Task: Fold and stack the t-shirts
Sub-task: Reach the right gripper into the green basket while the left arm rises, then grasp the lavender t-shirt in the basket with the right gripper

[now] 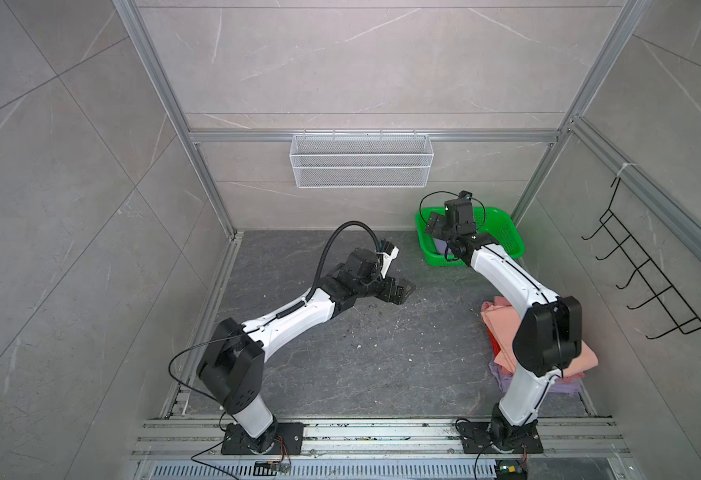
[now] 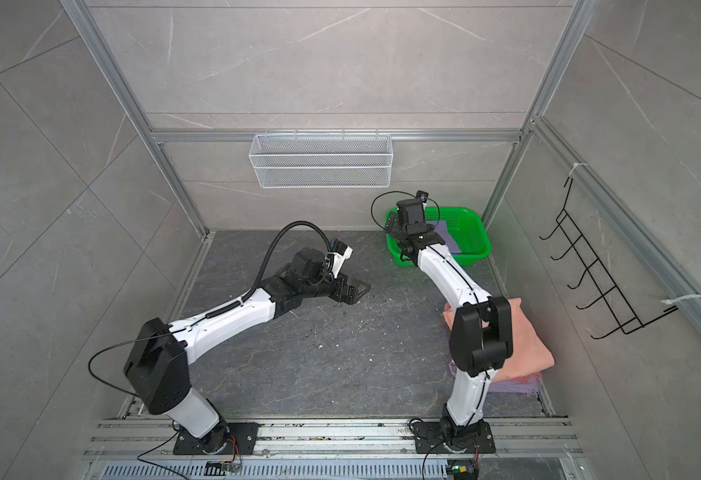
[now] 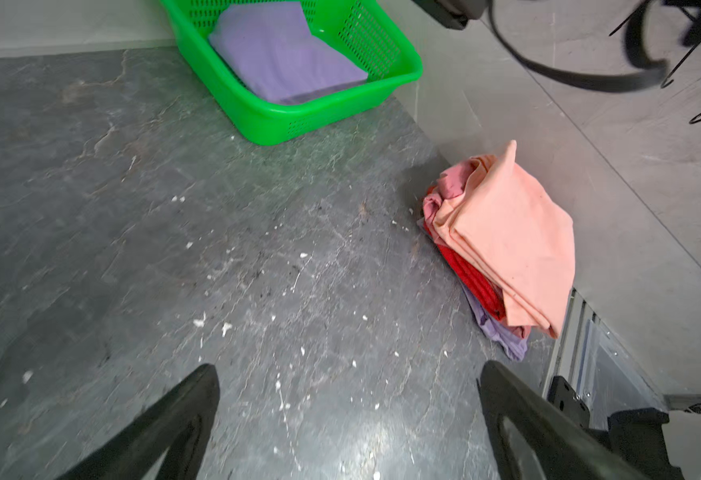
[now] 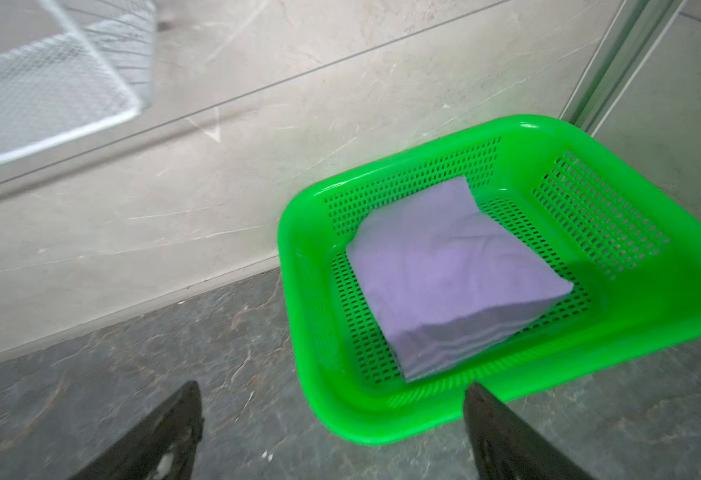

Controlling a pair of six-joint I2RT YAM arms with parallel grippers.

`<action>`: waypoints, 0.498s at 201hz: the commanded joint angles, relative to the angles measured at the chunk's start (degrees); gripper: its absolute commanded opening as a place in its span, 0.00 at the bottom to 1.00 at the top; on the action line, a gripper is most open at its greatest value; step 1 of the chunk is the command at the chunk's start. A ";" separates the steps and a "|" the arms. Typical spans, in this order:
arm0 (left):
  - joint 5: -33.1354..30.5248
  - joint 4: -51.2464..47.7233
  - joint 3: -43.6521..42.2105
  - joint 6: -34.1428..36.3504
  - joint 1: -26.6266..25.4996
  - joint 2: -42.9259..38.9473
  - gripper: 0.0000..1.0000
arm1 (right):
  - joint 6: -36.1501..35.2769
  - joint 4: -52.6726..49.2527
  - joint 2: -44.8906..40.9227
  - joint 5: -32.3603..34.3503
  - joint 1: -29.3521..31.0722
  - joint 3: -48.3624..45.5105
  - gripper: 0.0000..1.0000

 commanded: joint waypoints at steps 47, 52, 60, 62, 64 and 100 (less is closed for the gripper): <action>8.29 2.29 10.00 2.52 1.49 11.47 1.00 | -8.92 -20.03 28.09 -1.77 -3.44 33.22 1.00; 8.41 2.13 10.18 2.59 1.55 11.86 1.00 | -9.15 -22.45 30.86 -1.15 -3.57 37.49 1.00; 8.30 2.06 10.19 2.66 1.57 12.33 1.00 | -10.00 -26.09 35.41 -1.26 -3.84 44.49 0.99; 8.27 2.02 10.14 2.63 1.59 12.44 1.00 | -10.05 -27.12 36.56 -1.19 -3.91 46.37 1.00; 8.26 2.02 10.15 2.64 1.57 12.53 1.00 | -10.06 -27.62 36.90 -1.22 -3.93 47.18 1.00; 7.12 1.87 9.55 2.72 1.70 13.09 1.00 | -6.55 -41.05 55.16 -2.17 -5.70 76.48 1.00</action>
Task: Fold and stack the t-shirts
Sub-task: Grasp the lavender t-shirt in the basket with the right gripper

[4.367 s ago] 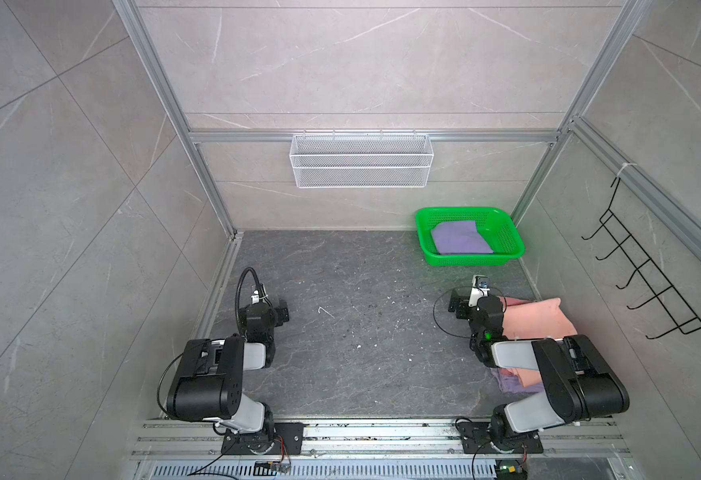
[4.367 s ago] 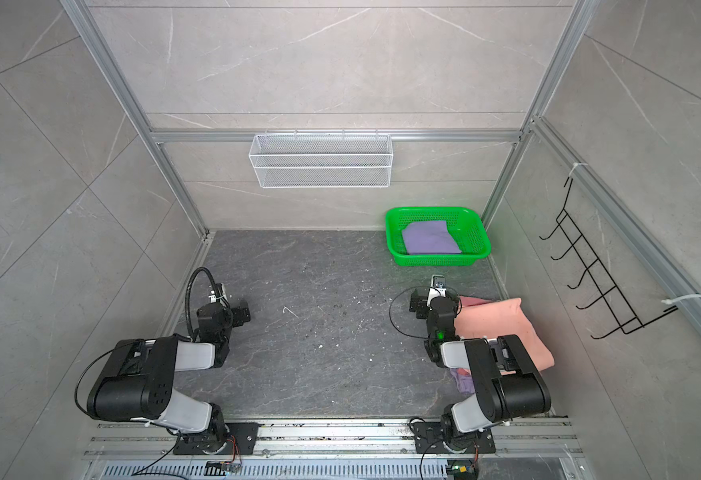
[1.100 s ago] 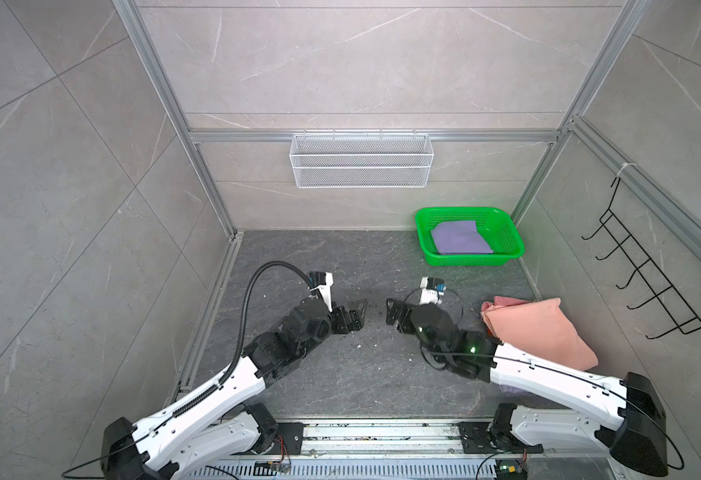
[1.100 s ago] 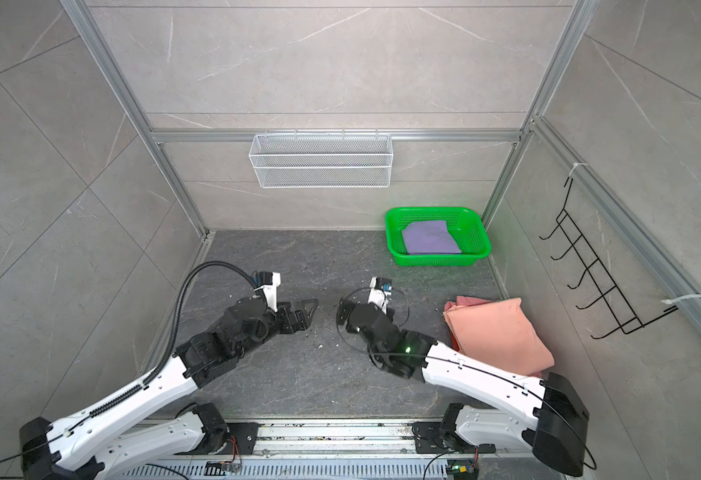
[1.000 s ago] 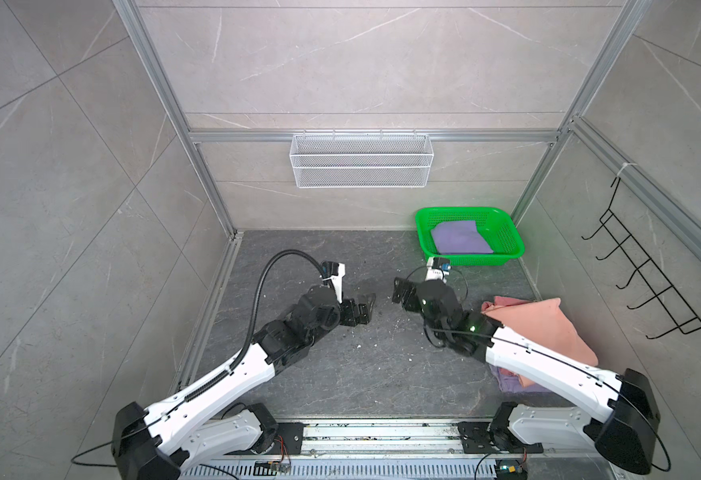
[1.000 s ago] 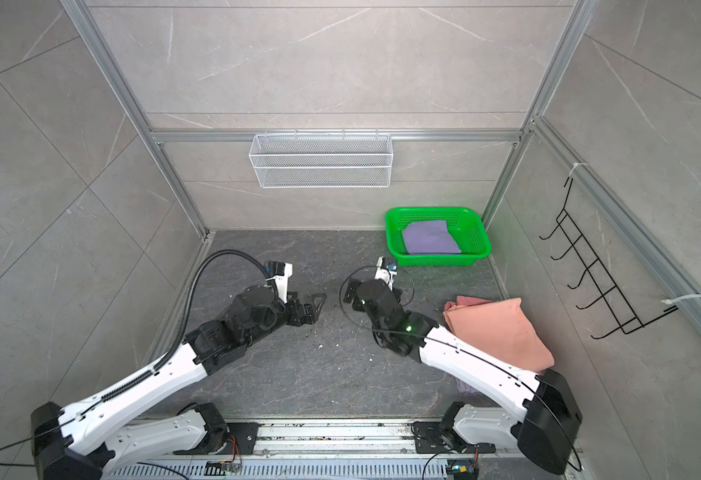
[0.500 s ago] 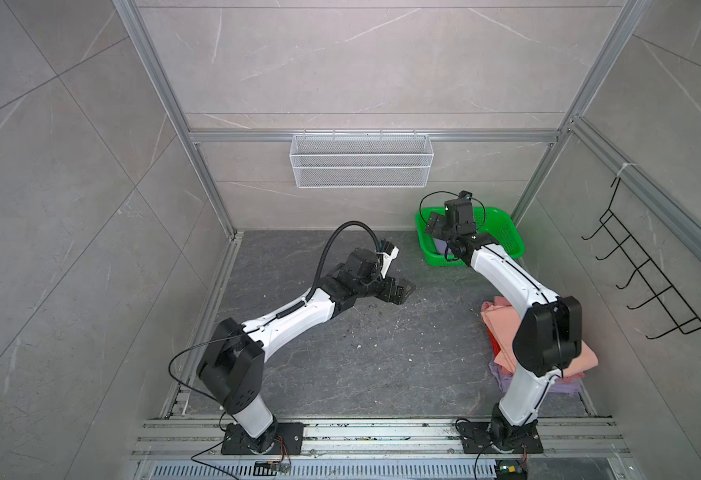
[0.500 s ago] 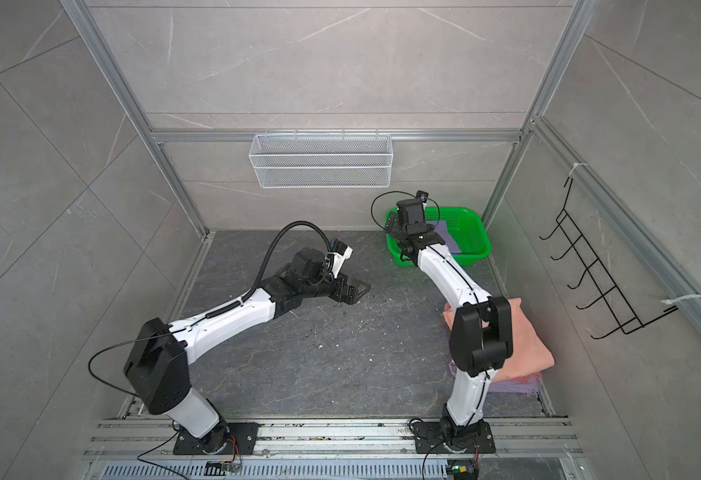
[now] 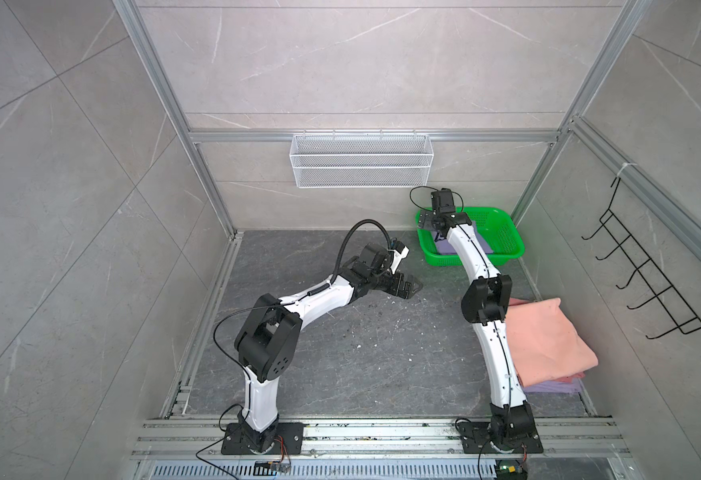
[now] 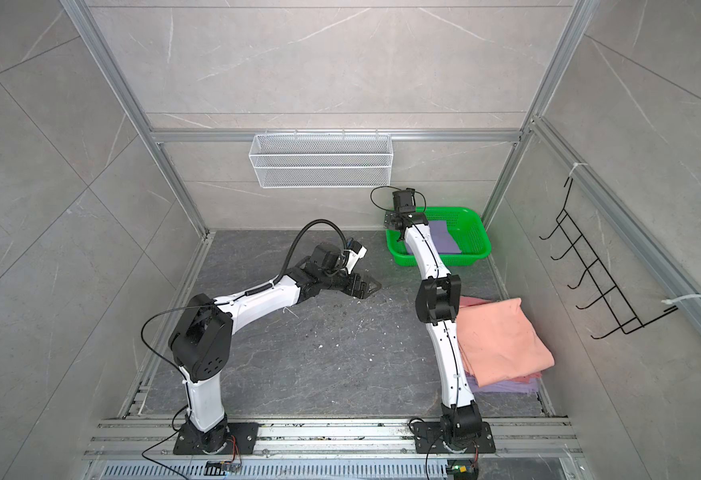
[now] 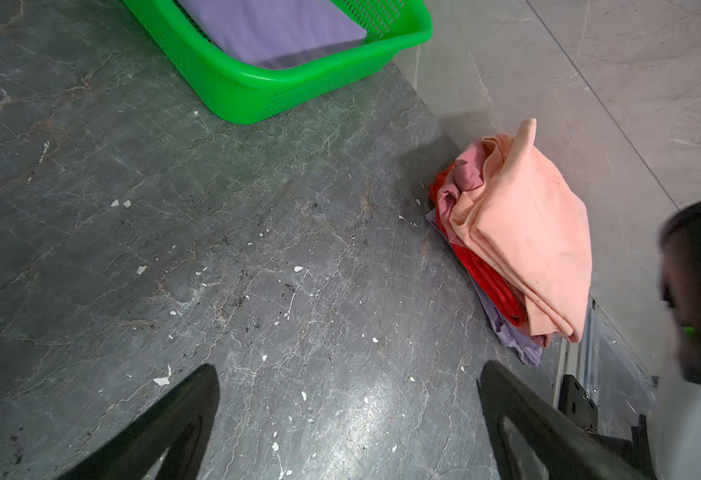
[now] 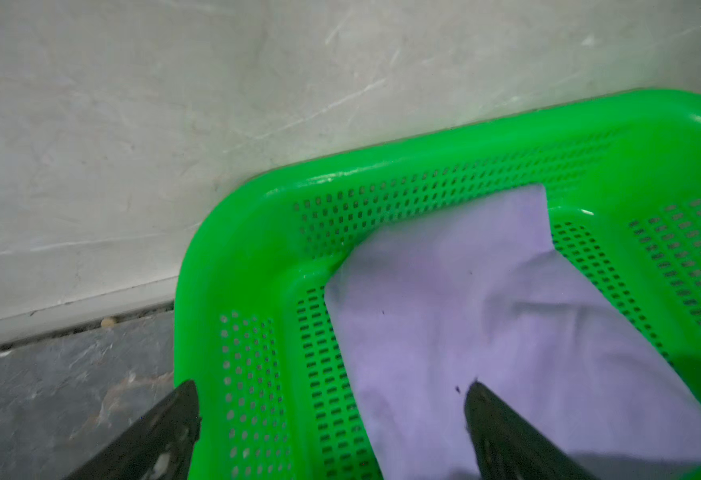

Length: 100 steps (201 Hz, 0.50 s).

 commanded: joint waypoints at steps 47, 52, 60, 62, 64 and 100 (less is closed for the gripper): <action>0.51 2.27 0.28 0.68 0.32 -0.22 1.00 | 3.78 -3.14 -0.85 1.22 -2.53 -12.93 1.00; 0.32 2.33 0.03 0.65 0.39 -0.24 1.00 | 3.78 -3.31 -0.75 1.49 -2.57 -13.19 1.00; 0.16 2.51 -0.14 0.59 0.41 -0.33 1.00 | 3.74 -4.55 0.16 2.25 -2.49 -12.31 1.00; 0.14 2.61 -0.20 0.58 0.41 -0.37 1.00 | 3.77 -5.08 0.51 2.46 -2.52 -11.87 1.00; -0.02 2.61 -0.28 0.47 0.40 -0.41 1.00 | 3.78 -5.48 0.84 2.54 -2.53 -11.39 1.00; -1.60 3.05 -1.04 0.23 0.39 -0.58 1.00 | 4.88 -11.41 6.79 0.78 -2.69 -1.30 1.00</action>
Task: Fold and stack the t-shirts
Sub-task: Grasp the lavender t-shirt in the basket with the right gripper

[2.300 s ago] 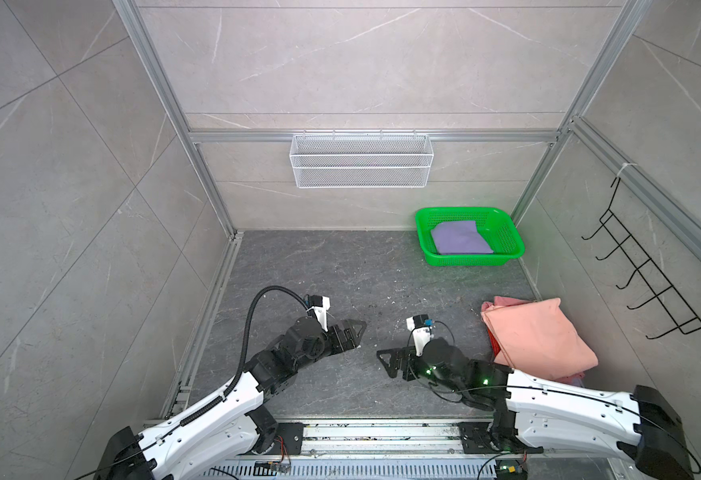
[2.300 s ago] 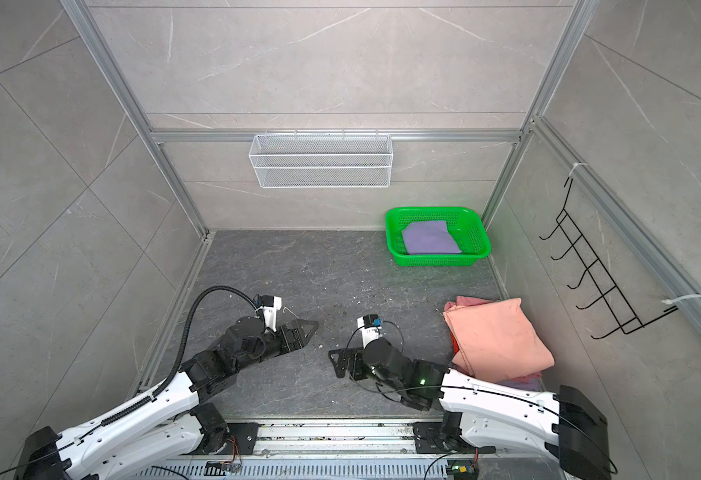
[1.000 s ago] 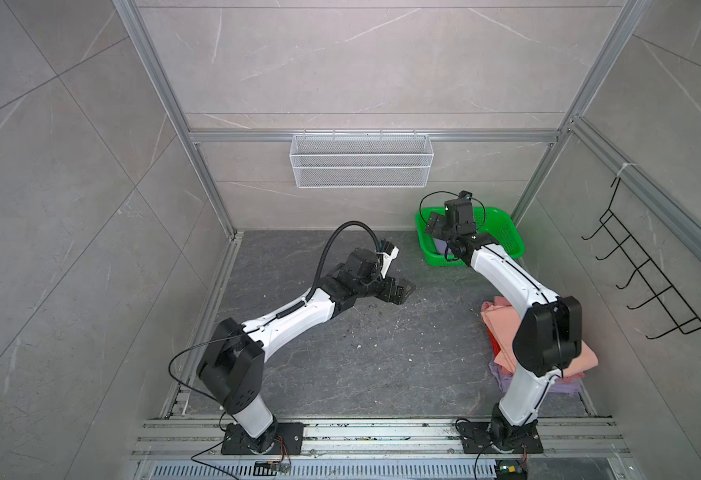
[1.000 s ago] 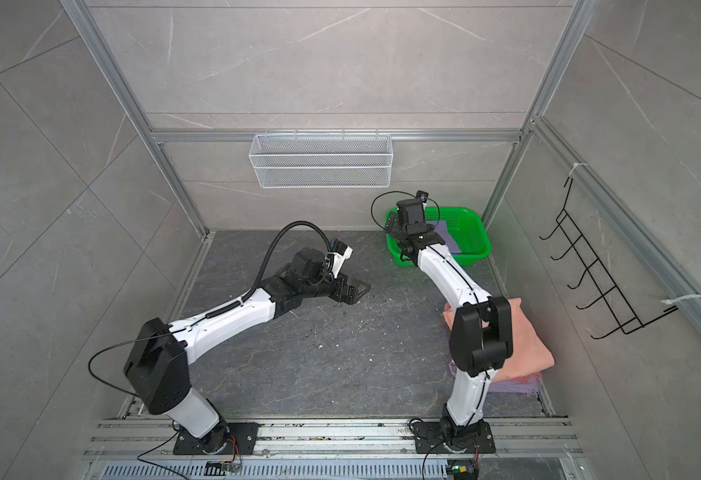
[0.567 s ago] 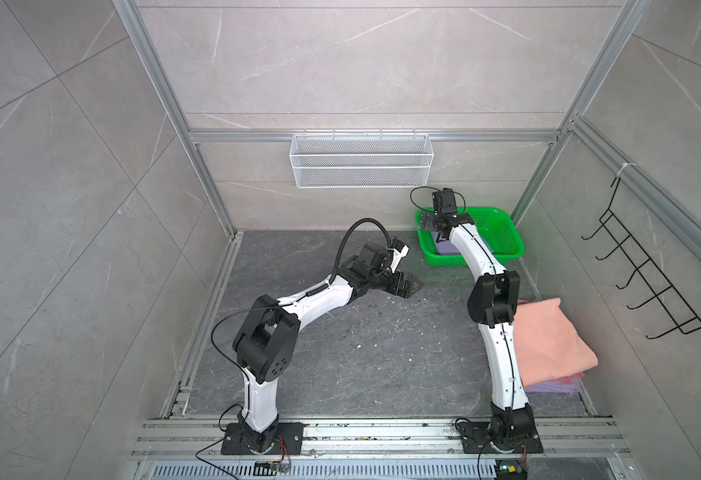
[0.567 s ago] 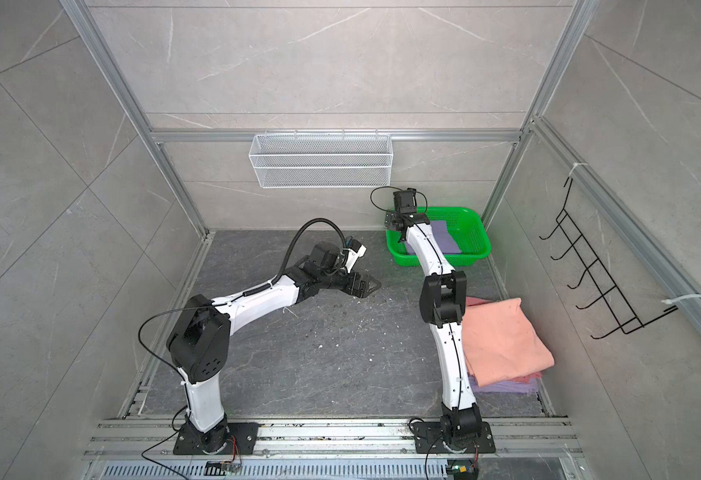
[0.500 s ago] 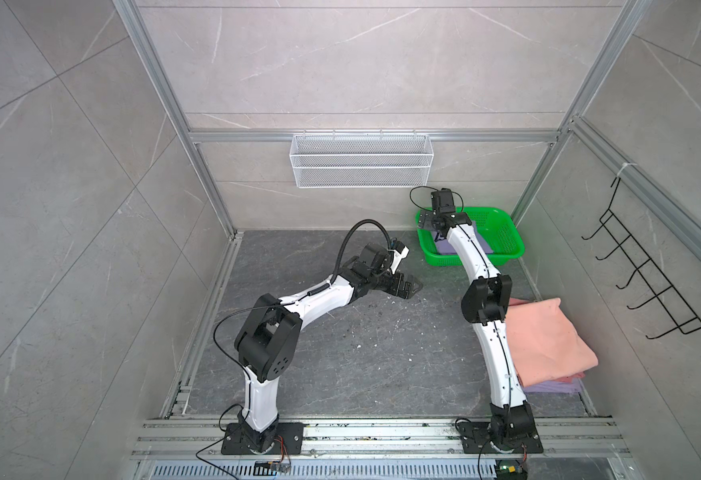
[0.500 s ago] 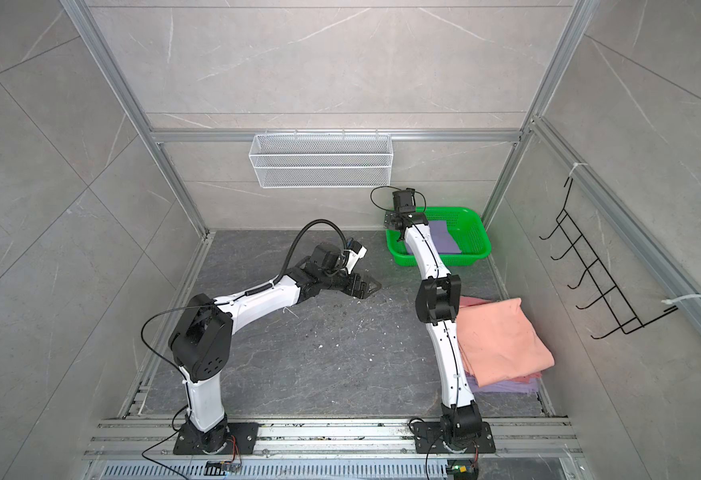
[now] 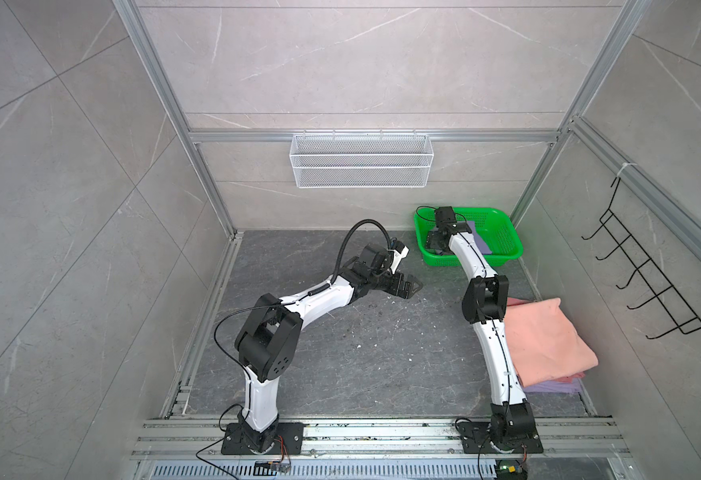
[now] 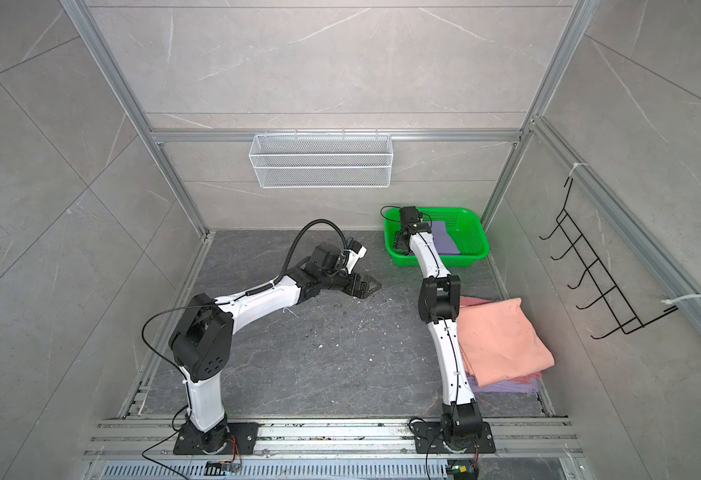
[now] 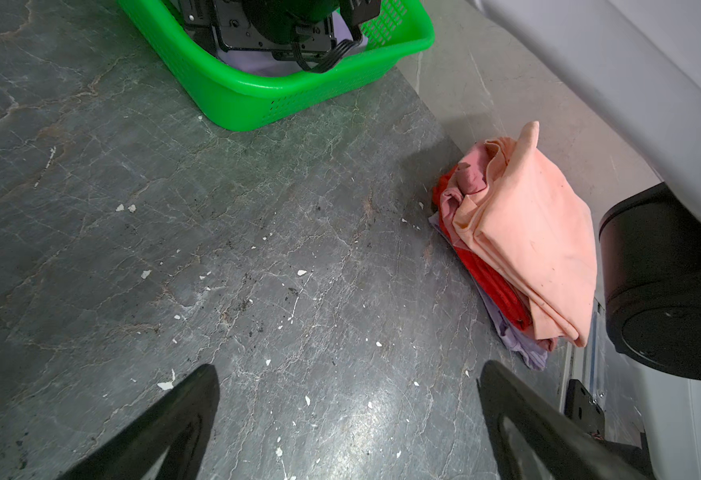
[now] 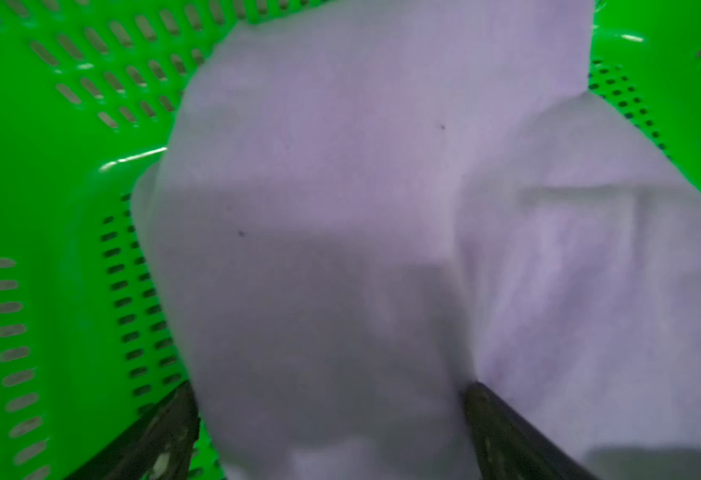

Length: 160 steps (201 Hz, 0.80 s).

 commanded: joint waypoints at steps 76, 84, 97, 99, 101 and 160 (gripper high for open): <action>-2.37 3.59 -2.62 -0.41 0.80 -2.18 1.00 | 5.16 -4.52 3.05 -4.63 -1.11 2.59 0.86; -2.33 3.79 -2.96 -0.46 0.78 -2.42 1.00 | 5.35 -4.52 3.24 -5.62 -1.28 2.72 0.80; -2.55 4.08 -3.48 -0.63 0.80 -2.97 1.00 | 5.82 -4.47 3.35 -6.91 -1.72 2.73 0.67; -2.52 4.07 -3.53 -0.58 0.80 -3.03 1.00 | 5.89 -4.50 3.35 -7.03 -1.76 2.73 0.65; -2.64 4.07 -3.61 -0.55 0.80 -3.04 1.00 | 6.07 -4.56 3.35 -7.18 -1.68 2.65 0.63; -3.64 4.49 -5.99 -0.78 0.93 -5.65 1.00 | 9.40 -2.31 2.55 -16.33 -3.45 -0.74 0.06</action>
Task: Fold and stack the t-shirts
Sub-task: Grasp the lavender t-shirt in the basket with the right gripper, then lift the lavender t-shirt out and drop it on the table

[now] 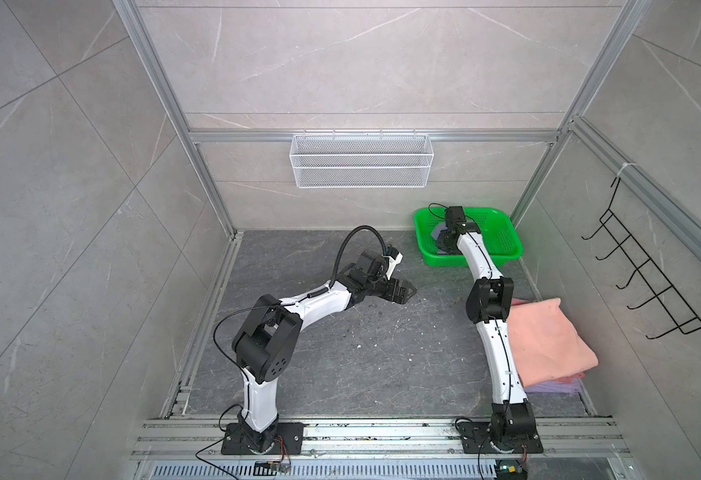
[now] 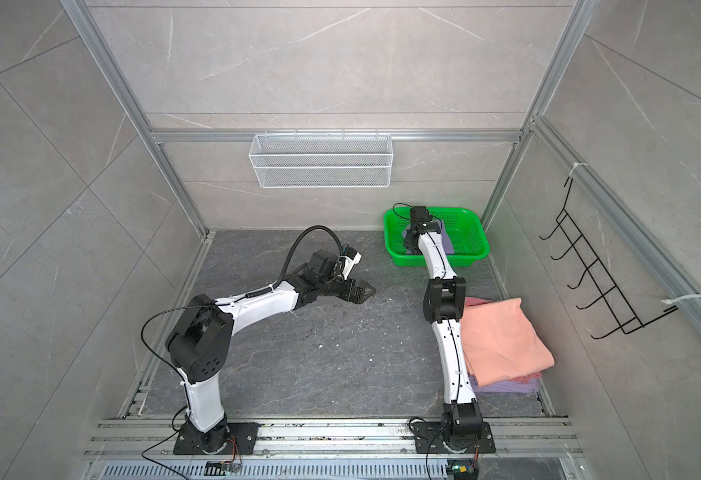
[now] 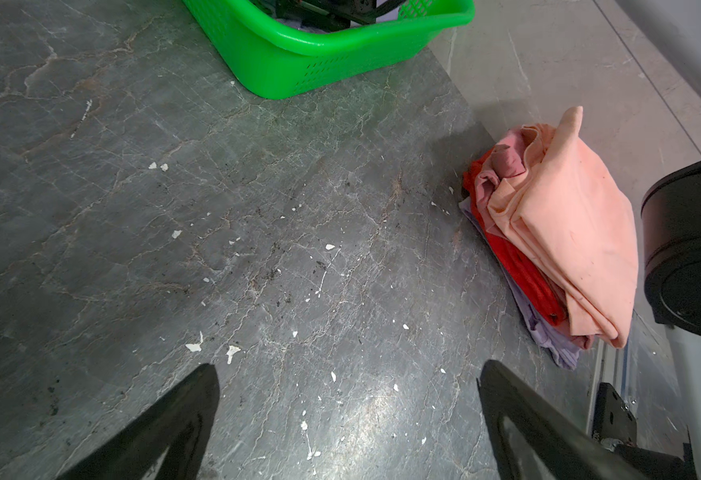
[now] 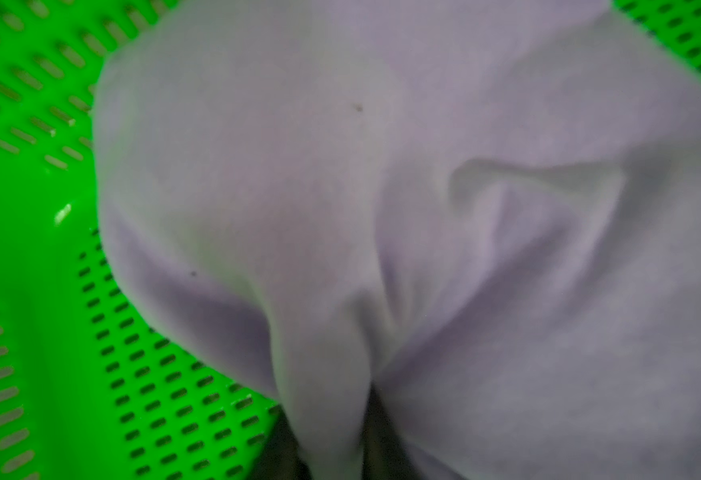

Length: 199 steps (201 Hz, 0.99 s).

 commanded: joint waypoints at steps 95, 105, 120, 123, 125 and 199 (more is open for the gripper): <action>-0.61 3.65 -7.28 -2.15 0.43 -15.01 1.00 | -5.10 10.60 -28.29 -10.56 0.41 -9.39 0.00; -0.81 4.25 -8.75 -2.77 0.46 -17.00 1.00 | -5.28 9.06 -30.81 -11.48 0.56 -9.18 0.00; -1.65 4.97 -11.26 -3.73 0.43 -20.73 1.00 | -5.97 7.33 -35.44 -10.94 1.61 -10.65 0.00; -1.98 4.98 -11.72 -3.86 0.47 -21.50 1.00 | -6.14 7.27 -36.53 -10.91 1.97 -12.00 0.00; -2.26 4.98 -12.10 -4.07 0.45 -22.11 1.00 | -6.23 7.32 -37.16 -10.95 2.15 -12.94 0.00; -14.50 -6.54 -22.18 -5.83 3.16 -44.20 1.00 | -3.10 11.72 -64.12 -15.49 19.96 -40.61 0.00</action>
